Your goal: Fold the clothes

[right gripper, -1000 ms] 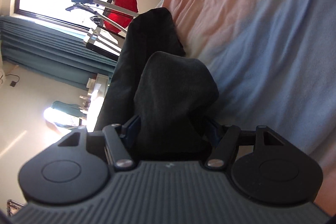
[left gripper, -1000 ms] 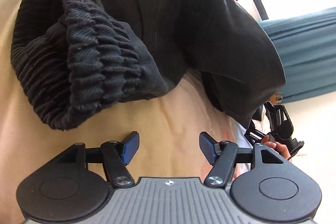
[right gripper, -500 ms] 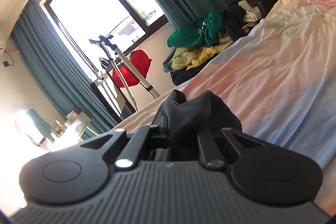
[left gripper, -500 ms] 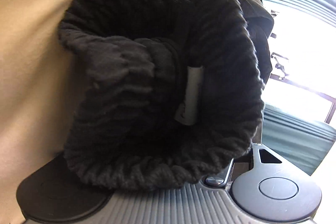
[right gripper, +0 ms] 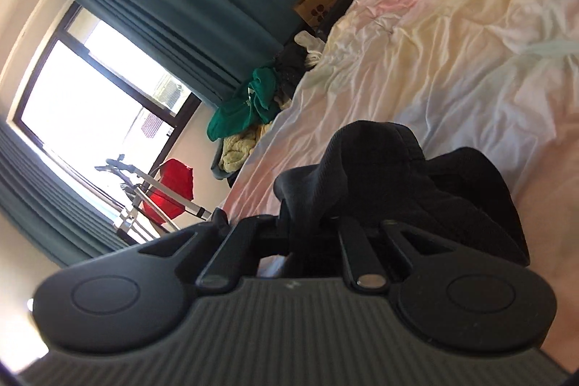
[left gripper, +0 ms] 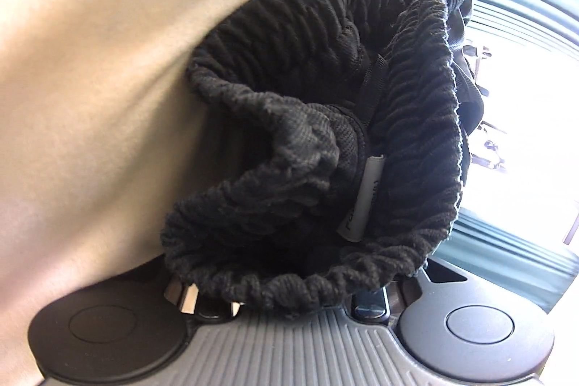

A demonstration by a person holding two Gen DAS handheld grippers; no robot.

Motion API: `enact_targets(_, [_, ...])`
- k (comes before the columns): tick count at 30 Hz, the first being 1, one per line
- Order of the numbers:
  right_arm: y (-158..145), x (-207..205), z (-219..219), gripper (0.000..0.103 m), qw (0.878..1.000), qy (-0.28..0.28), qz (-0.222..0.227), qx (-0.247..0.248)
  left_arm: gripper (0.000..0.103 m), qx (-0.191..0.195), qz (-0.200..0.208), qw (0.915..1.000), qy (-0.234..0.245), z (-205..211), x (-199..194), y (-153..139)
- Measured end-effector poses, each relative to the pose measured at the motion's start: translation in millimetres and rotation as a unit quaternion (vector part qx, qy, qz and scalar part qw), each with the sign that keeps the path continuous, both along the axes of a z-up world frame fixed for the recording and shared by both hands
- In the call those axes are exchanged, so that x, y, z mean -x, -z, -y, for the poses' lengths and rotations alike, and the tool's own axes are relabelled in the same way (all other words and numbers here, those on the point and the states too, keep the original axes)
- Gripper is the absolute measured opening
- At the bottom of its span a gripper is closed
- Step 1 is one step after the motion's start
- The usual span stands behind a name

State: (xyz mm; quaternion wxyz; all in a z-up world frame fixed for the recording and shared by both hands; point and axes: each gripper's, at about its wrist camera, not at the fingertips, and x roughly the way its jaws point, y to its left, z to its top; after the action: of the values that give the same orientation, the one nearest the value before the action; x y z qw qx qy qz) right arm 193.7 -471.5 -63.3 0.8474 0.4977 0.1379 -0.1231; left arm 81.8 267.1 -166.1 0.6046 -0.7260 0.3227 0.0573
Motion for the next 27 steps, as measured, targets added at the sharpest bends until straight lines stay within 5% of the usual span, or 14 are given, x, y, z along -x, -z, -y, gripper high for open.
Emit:
enact_targets(2, [15.3, -2.2, 3.7, 0.008, 0.999, -0.002, -0.020, -0.036, 0.016, -0.029, -0.002, 0.9996, -0.004, 1.0, 4.5, -12.6])
enact_targets(6, [15.0, -10.4, 0.9, 0.008, 1.000, -0.016, -0.019, -0.011, 0.009, -0.076, 0.002, 0.9969, -0.019, 0.8, 19.6, -46.7])
enact_targets(13, [-8.3, -18.8, -3.4, 0.008, 0.998, -0.007, 0.021, 0.067, 0.006, -0.160, 0.069, 0.9822, -0.069, -31.4, 50.8, -142.8])
enact_targets(20, [-49.2, -21.8, -2.2, 0.007, 0.988, 0.016, 0.111, 0.107, 0.006, -0.219, 0.120, 0.9638, -0.094, -70.3, 77.8, -236.0])
enact_targets(23, [-52.3, -18.7, -2.6, 0.007, 0.986, 0.020, 0.111, 0.126, 0.006, -0.213, 0.102, 0.9685, -0.080, -67.7, 98.8, -219.9])
enact_targets(25, [-32.0, -11.4, 9.9, 0.007, 0.994, 0.021, 0.075, 0.073, 0.006, -0.200, 0.086, 0.9730, -0.076, -80.5, 128.3, -208.8])
enact_targets(27, [-9.5, -3.5, 23.1, 0.008, 0.999, 0.022, 0.036, 0.013, 0.006, -0.177, 0.063, 0.9787, -0.084, -86.4, 134.0, -158.9])
